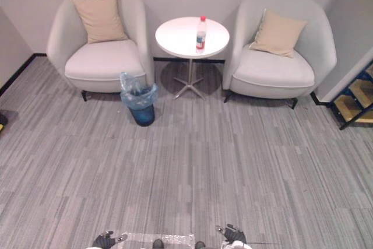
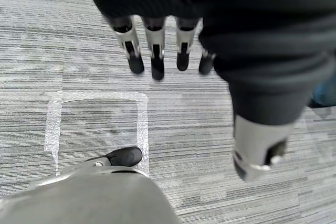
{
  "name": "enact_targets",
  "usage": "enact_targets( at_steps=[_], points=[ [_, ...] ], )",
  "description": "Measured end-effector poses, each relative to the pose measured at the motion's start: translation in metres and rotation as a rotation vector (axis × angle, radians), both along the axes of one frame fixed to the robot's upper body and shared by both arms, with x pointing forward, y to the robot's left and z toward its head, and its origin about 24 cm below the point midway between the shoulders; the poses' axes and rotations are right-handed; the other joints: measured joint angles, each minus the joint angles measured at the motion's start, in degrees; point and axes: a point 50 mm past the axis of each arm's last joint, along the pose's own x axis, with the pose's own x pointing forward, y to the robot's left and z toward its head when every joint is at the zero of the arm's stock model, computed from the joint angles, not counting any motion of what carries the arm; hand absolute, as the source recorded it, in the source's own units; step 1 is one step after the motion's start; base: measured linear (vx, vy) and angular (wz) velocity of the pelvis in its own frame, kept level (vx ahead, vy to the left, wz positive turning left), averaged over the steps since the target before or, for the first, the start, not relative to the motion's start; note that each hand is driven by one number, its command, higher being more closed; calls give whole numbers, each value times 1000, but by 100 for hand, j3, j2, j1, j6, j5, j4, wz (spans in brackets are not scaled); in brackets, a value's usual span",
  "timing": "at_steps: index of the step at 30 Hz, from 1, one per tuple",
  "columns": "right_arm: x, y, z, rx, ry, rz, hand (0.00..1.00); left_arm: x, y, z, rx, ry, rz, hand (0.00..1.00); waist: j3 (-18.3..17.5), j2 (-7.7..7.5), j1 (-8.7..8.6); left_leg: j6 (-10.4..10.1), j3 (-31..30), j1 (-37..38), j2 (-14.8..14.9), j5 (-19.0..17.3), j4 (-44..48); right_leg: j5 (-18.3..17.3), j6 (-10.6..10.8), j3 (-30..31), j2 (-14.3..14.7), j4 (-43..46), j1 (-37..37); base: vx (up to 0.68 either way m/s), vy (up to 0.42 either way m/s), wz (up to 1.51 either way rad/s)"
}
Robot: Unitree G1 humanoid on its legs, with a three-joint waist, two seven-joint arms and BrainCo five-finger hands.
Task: Gather rubbish on tea table into small bin, then transfer packed bag to large trash can.
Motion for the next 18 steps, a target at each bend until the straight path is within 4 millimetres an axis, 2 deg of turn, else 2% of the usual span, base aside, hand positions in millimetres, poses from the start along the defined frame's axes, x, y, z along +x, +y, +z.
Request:
enact_targets(
  at_steps=[18],
  points=[
    [2, 3, -1, -1, 9, 28, 0, 4, 1, 1, 15, 0, -54, 0, 66, -55, 7, -12, 69, 122, 0, -11, -6, 97, 11, 16, 2, -240, 216, -16, -31, -1]
  ],
)
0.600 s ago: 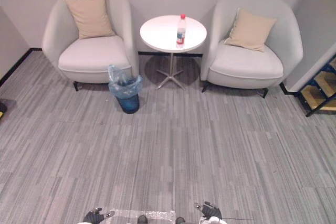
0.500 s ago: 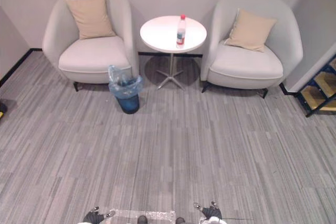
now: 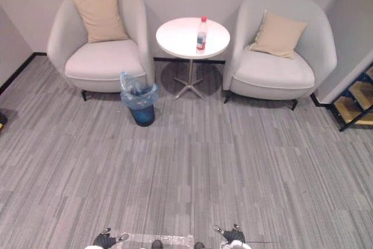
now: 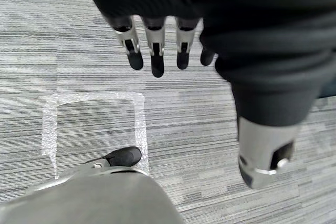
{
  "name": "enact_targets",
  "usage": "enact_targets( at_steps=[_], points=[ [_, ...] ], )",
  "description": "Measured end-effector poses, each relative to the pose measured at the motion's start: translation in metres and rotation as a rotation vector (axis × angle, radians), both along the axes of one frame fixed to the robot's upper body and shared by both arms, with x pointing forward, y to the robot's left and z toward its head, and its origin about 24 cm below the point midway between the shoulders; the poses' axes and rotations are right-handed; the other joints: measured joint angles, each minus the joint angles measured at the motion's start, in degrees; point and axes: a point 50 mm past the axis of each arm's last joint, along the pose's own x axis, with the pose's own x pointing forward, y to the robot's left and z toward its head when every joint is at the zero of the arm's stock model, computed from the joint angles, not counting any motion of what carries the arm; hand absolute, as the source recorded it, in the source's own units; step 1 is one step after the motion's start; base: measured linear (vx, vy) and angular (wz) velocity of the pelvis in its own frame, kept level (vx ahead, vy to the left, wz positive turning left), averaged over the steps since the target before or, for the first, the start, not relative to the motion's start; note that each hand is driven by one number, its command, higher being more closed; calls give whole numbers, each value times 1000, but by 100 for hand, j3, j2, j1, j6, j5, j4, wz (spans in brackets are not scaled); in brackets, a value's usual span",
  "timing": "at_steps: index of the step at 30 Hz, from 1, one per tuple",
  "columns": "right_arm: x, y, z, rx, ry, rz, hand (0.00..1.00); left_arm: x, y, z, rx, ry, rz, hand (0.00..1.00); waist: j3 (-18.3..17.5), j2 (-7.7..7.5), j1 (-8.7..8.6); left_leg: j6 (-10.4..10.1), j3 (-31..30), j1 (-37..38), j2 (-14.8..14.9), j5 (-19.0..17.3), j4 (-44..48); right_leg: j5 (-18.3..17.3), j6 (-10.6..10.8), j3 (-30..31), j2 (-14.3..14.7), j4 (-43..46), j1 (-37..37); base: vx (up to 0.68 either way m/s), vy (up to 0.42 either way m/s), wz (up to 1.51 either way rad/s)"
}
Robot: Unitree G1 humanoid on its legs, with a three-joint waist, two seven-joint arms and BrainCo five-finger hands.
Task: Gather rubbish on tea table into small bin, then transfer packed bag to large trash can.
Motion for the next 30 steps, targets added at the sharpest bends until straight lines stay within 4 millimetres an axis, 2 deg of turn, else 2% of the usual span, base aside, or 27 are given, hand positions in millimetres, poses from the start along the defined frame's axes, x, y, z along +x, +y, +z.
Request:
enact_targets(
  at_steps=[4, 8, 12, 16, 19, 20, 21, 22, 23, 24, 25, 28, 29, 30],
  points=[
    [1, 0, 0, 0, -2, 0, 0, 0, 0, 0, 2, 1, -7, 0, 14, -2, -3, 3, 105, -28, 7, -4, -1, 45, -6, 96, 7, -52, -43, -54, -34, -14],
    [4, -1, 1, -2, -7, 2, 0, 2, 1, 1, 6, -2, -14, 0, 36, -7, -9, -22, 303, -209, 47, -25, 3, 37, -2, 278, 46, 121, -385, -25, -28, -25],
    [9, 0, 2, -1, -23, 3, 0, 5, 2, 1, 10, -9, -15, 0, 137, -14, -15, -46, 550, -195, 98, -100, 9, -131, -15, 416, 94, 484, -650, 27, -30, -32],
    [11, -1, 3, -2, -32, 3, 0, 9, 2, 2, 7, -21, -7, 0, 155, -10, -27, -109, 549, -287, 160, -361, 361, -349, -26, 119, 78, 791, -737, 83, -47, -1],
    [11, -1, 4, -2, -43, -4, 0, 14, 4, 4, 3, -35, 12, 0, 173, -9, -63, -265, 470, -636, 279, -851, 1378, -644, -73, -107, 38, 1099, -700, 138, -83, 26],
    [11, -1, 4, 2, -42, -9, 0, 16, 5, 5, 1, -45, 31, 0, 184, -33, -31, -398, 490, -939, 355, -985, 2123, -704, -124, -150, 10, 1157, -661, 117, -127, 12],
    [9, -2, 4, 4, -41, -23, 0, 20, 5, 7, -5, -70, 54, 0, 224, -29, -13, -404, 503, -1310, 469, -1004, 3108, -714, -134, -178, -10, 1173, -533, 140, -145, 5],
    [9, -3, 4, 4, -42, -31, 0, 22, 5, 7, -8, -80, 62, 0, 237, -8, -4, -402, 512, -1411, 528, -1001, 3410, -714, -134, -179, -2, 1181, -494, 112, -92, -13],
    [9, -4, 5, 8, -52, -56, 0, 23, 3, 8, -19, -100, 90, 0, 291, 77, 37, -363, 574, -1658, 716, -955, 4270, -771, -211, -154, 30, 1233, -325, 137, -32, -29],
    [12, -6, 7, 2, -70, -61, 0, 21, 2, 8, -25, -103, 106, 0, 343, 96, 71, -313, 601, -1948, 861, -1073, 4955, -927, -311, -75, 26, 1255, -161, 168, -5, -33],
    [13, -8, 8, -4, -84, -68, 0, 22, 1, 8, -29, -106, 113, 0, 366, 147, 67, -337, 586, -2046, 931, -1283, 5060, -982, -332, -21, 26, 1270, -89, 127, 8, -22],
    [13, -7, 8, -3, -85, -79, 0, 24, 1, 9, -30, -122, 120, 0, 373, 154, 85, -294, 559, -2391, 879, -1429, 4619, -1159, -381, 147, -101, 1245, -48, 133, 92, -25],
    [12, -8, 8, -8, -82, -81, 0, 23, 0, 9, -28, -121, 122, 0, 382, 153, 93, -292, 507, -2402, 714, -1369, 3894, -1288, -265, 254, -198, 1262, -44, 230, 282, -46],
    [11, -12, 8, -20, -77, -80, 0, 18, -5, 7, -34, -109, 129, 0, 347, 263, 112, -416, 222, -2287, 598, -1146, 2918, -1387, -122, 418, -208, 1253, -53, 166, 227, -53]
  ],
)
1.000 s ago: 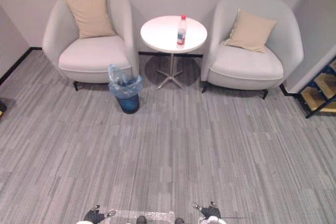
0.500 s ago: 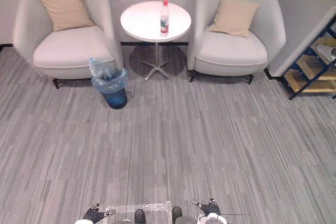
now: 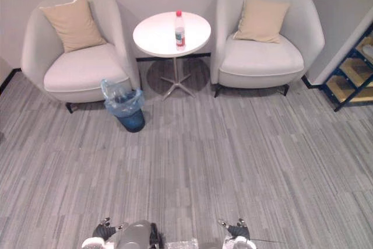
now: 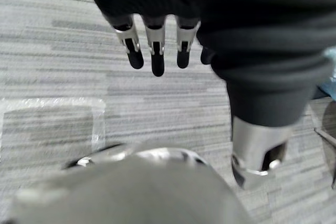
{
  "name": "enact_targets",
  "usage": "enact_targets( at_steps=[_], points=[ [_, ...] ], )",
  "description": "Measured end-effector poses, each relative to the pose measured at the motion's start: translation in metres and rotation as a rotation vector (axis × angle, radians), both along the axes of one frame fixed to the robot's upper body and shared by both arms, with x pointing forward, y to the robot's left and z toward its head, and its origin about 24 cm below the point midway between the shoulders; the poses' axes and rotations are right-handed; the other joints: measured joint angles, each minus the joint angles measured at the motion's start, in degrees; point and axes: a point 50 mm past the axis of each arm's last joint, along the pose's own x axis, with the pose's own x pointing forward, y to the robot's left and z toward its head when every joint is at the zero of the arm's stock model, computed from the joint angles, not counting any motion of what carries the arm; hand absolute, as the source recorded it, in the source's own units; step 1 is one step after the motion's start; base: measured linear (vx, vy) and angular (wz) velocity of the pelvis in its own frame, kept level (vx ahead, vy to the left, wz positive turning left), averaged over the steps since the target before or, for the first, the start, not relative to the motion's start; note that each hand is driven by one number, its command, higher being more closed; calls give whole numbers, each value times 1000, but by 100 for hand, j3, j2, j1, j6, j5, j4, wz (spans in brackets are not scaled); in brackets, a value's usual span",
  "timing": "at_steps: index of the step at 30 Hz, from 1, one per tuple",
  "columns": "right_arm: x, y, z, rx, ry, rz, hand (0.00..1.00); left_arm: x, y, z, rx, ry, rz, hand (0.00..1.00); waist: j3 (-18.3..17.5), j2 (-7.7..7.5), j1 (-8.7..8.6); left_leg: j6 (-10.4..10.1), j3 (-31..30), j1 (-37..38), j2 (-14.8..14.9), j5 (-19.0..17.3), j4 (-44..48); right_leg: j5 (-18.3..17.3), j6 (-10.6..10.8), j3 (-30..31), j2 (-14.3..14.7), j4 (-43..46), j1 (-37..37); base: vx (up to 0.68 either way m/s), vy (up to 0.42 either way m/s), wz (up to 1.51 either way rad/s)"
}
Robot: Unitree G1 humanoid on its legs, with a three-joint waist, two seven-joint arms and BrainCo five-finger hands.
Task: Gather rubbish on tea table into small bin, then transfer packed bag to large trash can.
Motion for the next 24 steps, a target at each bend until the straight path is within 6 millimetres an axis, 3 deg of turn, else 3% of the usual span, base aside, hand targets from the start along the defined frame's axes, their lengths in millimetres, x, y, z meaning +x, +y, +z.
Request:
enact_targets(
  at_steps=[1, 4, 6, 7, 9, 11, 12, 15, 16, 17, 18, 19, 20, 21, 22, 23, 24],
  points=[
    [-1, -1, 0, -3, 5, 1, 0, -2, -1, -1, 0, 6, 4, 0, -1, 8, 34, 45, -6, 35, -34, 274, -31, -34, 59, 71, -11, -2, -5, 230, 291, -70],
    [-4, 6, -3, 15, 19, -2, 0, -4, 9, 0, 26, 12, 5, 0, -101, -230, 129, 304, 228, 87, -382, 31, -80, -79, 213, 255, -342, 259, -132, 328, 226, -33],
    [-9, 7, -4, 14, 31, 1, 0, -3, 9, 1, 25, 10, 14, 0, -126, -273, 161, 375, 381, 270, -475, -118, -107, -80, 305, 302, -434, 949, -411, 450, 215, -26],
    [-8, 8, -4, 15, 30, 6, 0, -3, 8, 0, 17, 8, 23, 0, -132, -275, 232, 452, 519, 552, -476, -198, -199, -2, 457, 373, -446, 1804, -699, 317, 118, -46],
    [-4, 7, -1, 2, 11, 35, 0, -9, 10, 0, 23, 22, 20, 0, -160, -301, 154, 520, 612, 1095, -519, -328, -455, 225, 923, 302, -499, 3554, -1368, 394, 94, -31],
    [1, 7, 1, -4, -9, 42, 0, -6, 9, 0, 23, 19, 11, 0, -162, -297, 113, 531, 556, 1604, -536, -342, -765, 37, 657, -26, -491, 4474, -1842, 500, 38, -3],
    [5, 4, 3, -13, -20, 48, 0, -1, 5, 0, 16, 11, -6, 0, -124, -181, 80, 530, 515, 2004, -452, -341, -1042, -142, 334, -495, -462, 4574, -2127, 423, -16, -1],
    [11, 3, 5, -13, -45, 56, 0, 9, -4, 1, -15, -21, 2, 0, -129, -122, 40, 529, 443, 2388, -202, -340, -1115, -234, 12, -1188, -343, 3639, -2708, 408, -108, 13],
    [11, 3, 5, -13, -45, 56, 0, 9, -4, 1, -15, -21, 2, 0, -129, -122, 40, 529, 443, 2388, -202, -340, -1115, -234, 12, -1188, -343, 3639, -2708, 438, -193, 27],
    [16, 3, 7, -15, -63, 62, 0, 10, -12, 1, -34, -24, -2, 0, -129, -124, -42, 524, 337, 2532, -135, -342, -1124, 118, -67, -1237, -217, 2722, -2923, 370, -180, 26],
    [15, 5, 7, -12, -58, 73, 0, 9, -12, 0, -35, -24, -6, 0, -166, -212, -100, 453, 277, 2619, -233, -363, -1121, 864, -188, -1207, -169, 1879, -2854, 483, -228, 19],
    [13, 3, 6, -11, -54, 77, 0, 10, -23, -2, -67, -16, 0, 0, -206, -181, -69, 285, 34, 2793, -180, -456, -1087, 1388, -434, -1175, -89, 1680, -2868, 479, -194, -12],
    [15, -3, 7, -26, -50, 90, 0, 9, -31, -4, -88, -7, -5, 0, -263, 27, -72, 238, -94, 2768, -19, -429, -1016, 1348, -494, -1195, 59, 1675, -2848, 546, -218, -28],
    [15, -8, 7, -35, -45, 93, 0, 8, -39, -5, -109, -4, -5, 0, -280, 118, -100, 65, -236, 2727, 65, -306, -890, 1150, -511, -1222, 179, 1535, -2713, 430, -171, -23],
    [15, -10, 7, -35, -45, 86, 0, 9, -41, -5, -116, -7, -4, 0, -281, 205, -111, 33, -285, 2721, 120, -247, -787, 1102, -529, -1253, 235, 1499, -2639, 407, -187, 1],
    [14, -11, 7, -36, -47, 74, 0, 15, -43, -4, -124, -18, 3, 0, -218, 279, -136, -174, -361, 2626, 252, -65, -219, 971, -562, -1348, 344, 1343, -2335, 436, -237, 21],
    [13, -10, 7, -37, -43, 79, 0, 20, -43, -2, -130, -38, 26, 0, -150, 260, -140, -211, -473, 2196, 408, 242, 944, 887, -563, -1390, 411, 1085, -1942, 351, -197, 28]
  ],
)
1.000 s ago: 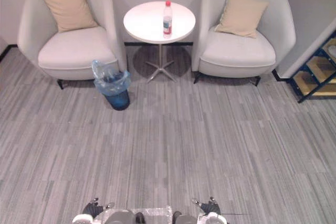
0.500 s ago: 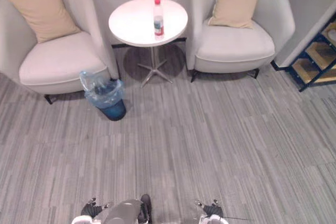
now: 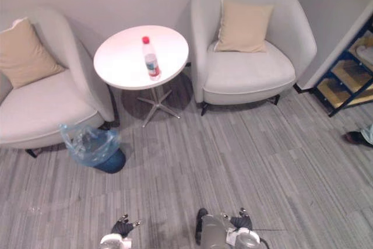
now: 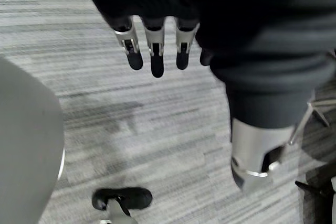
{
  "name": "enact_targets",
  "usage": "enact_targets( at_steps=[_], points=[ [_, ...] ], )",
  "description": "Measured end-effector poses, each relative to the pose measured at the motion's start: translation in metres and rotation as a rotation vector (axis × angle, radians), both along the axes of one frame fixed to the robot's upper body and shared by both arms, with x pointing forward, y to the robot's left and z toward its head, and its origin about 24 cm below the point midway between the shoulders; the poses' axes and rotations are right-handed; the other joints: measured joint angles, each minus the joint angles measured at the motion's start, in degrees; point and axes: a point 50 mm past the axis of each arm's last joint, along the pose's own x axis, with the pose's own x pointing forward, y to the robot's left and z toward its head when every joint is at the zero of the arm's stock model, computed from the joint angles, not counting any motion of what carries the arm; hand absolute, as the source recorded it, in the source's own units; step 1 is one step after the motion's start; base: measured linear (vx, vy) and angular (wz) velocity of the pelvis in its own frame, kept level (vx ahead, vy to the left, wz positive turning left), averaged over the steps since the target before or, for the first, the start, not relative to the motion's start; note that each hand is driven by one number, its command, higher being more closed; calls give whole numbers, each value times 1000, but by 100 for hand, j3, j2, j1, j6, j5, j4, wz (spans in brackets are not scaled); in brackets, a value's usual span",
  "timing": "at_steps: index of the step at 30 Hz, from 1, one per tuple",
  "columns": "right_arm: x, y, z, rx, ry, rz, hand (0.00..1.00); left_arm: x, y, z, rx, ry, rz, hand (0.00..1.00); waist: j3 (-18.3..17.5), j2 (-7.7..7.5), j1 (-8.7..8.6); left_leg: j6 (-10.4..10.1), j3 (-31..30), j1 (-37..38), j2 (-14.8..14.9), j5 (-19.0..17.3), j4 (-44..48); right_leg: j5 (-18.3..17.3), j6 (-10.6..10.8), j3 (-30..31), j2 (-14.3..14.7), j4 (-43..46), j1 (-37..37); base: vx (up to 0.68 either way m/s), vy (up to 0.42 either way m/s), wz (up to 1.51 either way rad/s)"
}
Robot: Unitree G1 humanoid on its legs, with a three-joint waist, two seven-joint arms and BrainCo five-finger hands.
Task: Gather rubbish on tea table into small bin, then transfer packed bag to large trash can.
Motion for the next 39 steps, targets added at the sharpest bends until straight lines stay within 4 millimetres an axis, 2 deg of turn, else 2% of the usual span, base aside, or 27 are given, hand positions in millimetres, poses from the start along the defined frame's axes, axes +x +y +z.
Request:
enact_targets(
  at_steps=[1, 3, 5, 7, 8, 10, 11, 12, 14, 16, 17, 19, 20, 22, 23, 24, 25, 26, 27, 28, 29, 30, 32, 34, 35, 37, 39],
  points=[
    [-1, 2, -1, 2, 4, 7, 0, 3, 1, 1, -1, -11, 11, 0, 45, -69, 14, 19, -11, -248, 86, 153, 533, -26, -16, -5, -2, -89, 127, 276, -162, 27],
    [-4, 9, -2, 13, 6, 23, 0, 11, 4, 7, 4, -61, 26, 0, 127, -141, 68, 87, 307, -1270, 520, -149, 2187, -249, -110, -122, 70, -423, 797, 251, -89, 20],
    [-3, 11, -2, 19, 3, 10, 0, 15, 4, 9, 5, -81, 27, 0, 142, -168, 107, 241, 775, -1787, 647, -376, 2008, -297, -38, -174, 65, -707, 1203, 303, -29, 13],
    [-4, 11, -3, 17, 8, 1, 0, 18, 4, 11, 7, -103, 23, 0, 145, -187, 177, 282, 982, -2117, 245, -396, 384, -286, 171, -173, -45, -1042, 1520, 307, 64, 5],
    [-4, 12, -3, 16, 8, 1, 0, 19, 4, 11, 8, -105, 23, 0, 150, -190, 193, 290, 975, -2127, 146, -366, 47, -293, 187, -159, -72, -1088, 1579, 329, 132, -4],
    [-6, 12, -4, 15, 20, 0, 0, 21, 3, 12, 10, -110, 11, 0, 172, -218, 308, 256, 699, -2057, -399, 461, -1789, -331, 372, -65, -215, -1275, 1777, 370, 172, -23],
    [-8, 13, -6, 17, 44, 4, 0, 20, 5, 12, 18, -106, 10, 0, 161, -319, 421, 447, 676, -1788, -602, 1033, -2243, -321, 518, 188, -255, -1458, 1884, 486, 192, -24],
    [-5, 20, -7, 32, 47, 12, 0, 18, 13, 11, 37, -95, 11, 0, 133, -413, 364, 666, 661, -1826, -755, 956, -2129, -301, 602, 212, -403, -1622, 2008, 502, 196, -15],
    [-2, 27, -8, 49, 47, 18, 0, 17, 21, 11, 57, -88, 11, 0, 177, -539, 379, 774, 742, -1948, -801, 628, -1645, -276, 662, 356, -525, -1645, 2112, 403, 164, -1],
    [-2, 29, -8, 53, 46, 33, 0, 14, 21, 9, 50, -73, 29, 0, 146, -522, 443, 817, 845, -1661, -829, 184, -1596, -367, 802, 623, -602, -881, 1951, 394, 197, -30],
    [-2, 30, -8, 49, 45, 40, 0, 13, 21, 9, 49, -68, 26, 0, 145, -520, 446, 819, 865, -1582, -843, 132, -1645, -415, 869, 679, -629, -538, 1828, 304, 184, -43],
    [4, 28, -5, 38, 20, 65, 0, 9, 24, 7, 62, -45, 3, 0, 138, -528, 415, 749, 961, -942, -990, -141, -1966, -480, 1182, 814, -907, 2068, 747, 287, 161, -28],
    [4, 27, -4, 26, 24, 80, 0, 5, 25, 5, 69, -22, -15, 0, 120, -561, 332, 791, 947, -699, -1068, -132, -2068, -586, 1139, 750, -1021, 2683, 517, 261, 109, 5],
    [2, 24, -5, 10, 31, 92, 0, 2, 25, 3, 74, -1, -35, 0, 96, -588, 271, 808, 939, -330, -1114, -154, -2240, -793, 975, 346, -1175, 2902, 285, 403, 72, 36],
    [-1, 22, -5, 5, 40, 90, 0, 2, 24, 3, 73, 2, -33, 0, 91, -578, 245, 805, 808, -94, -1093, -153, -2321, -906, 855, 63, -1161, 2414, 56, 639, -22, 68],
    [3, 20, -4, -1, 30, 92, 0, 2, 21, 3, 67, 0, -34, 0, 107, -498, 202, 781, 612, -63, -971, -164, -2356, -866, 807, 102, -938, 1488, -135, 454, -59, 60],
    [4, 19, -3, -3, 27, 93, 0, 3, 20, 3, 64, -1, -35, 0, 122, -468, 190, 768, 561, -54, -925, -172, -2355, -821, 782, 157, -857, 1253, -171, 439, -162, 67],
    [7, 17, -2, -11, 16, 95, 0, 3, 17, 2, 59, -1, -42, 0, 166, -396, 146, 682, 399, 18, -762, -219, -2353, -458, 749, 360, -563, 438, -224, 364, -172, 57],
    [5, 19, -3, -5, 24, 94, 0, 0, 20, 2, 65, 5, -42, 0, 158, -425, 139, 543, 229, 127, -767, -267, -2346, 284, 673, 525, -447, -448, -120, 453, -222, 70],
    [1, 22, -5, 6, 34, 91, 0, -2, 24, 2, 73, 9, -37, 0, 86, -603, 135, 371, 85, 224, -838, -398, -2327, 1155, 526, 621, -467, -831, -70, 335, -184, 50],
    [3, 20, -4, 4, 29, 91, 0, -1, 20, 1, 63, 15, -34, 0, 124, -463, 116, 328, -12, 293, -770, -496, -2293, 1016, 514, 573, -414, -716, -2, 385, -217, 42],
    [5, 15, -3, -13, 28, 100, 0, -2, 10, -1, 31, 15, -25, 0, 52, -219, 161, 276, -122, 221, -541, -486, -2082, 942, 420, 399, -311, -668, 107, 374, -218, 41],
    [2, 9, -3, -26, 36, 96, 0, 1, 1, 0, 4, 4, -27, 0, 63, -95, 131, 270, -294, 173, -403, -489, -1733, 660, 381, 152, -271, -702, 363, 323, -213, 49],
    [1, 8, -3, -28, 40, 96, 0, 6, -2, 1, -11, -15, -35, 0, 71, -52, 106, 208, -280, -198, -262, -452, -737, 441, 315, -66, -230, -733, 678, 234, -167, 63],
    [-1, 10, -4, -22, 49, 102, 0, 9, -1, 3, -8, -26, -34, 0, 130, -160, 131, -28, -229, -550, -180, -238, 85, 349, 265, -176, -239, -808, 892, 199, -128, 49],
    [-4, 13, -5, -16, 56, 100, 0, 12, 2, 5, 1, -47, -40, 0, 146, -212, 199, 58, 97, -754, 31, -512, 381, 302, 221, -250, -280, -942, 1129, 157, -79, 23],
    [-5, 12, -5, -15, 59, 93, 0, 18, -3, 7, -5, -61, -60, 0, 152, -230, 206, 109, 361, -1031, 4, -646, -217, 264, 287, -320, -390, -998, 1227, 149, -7, 18]
  ],
)
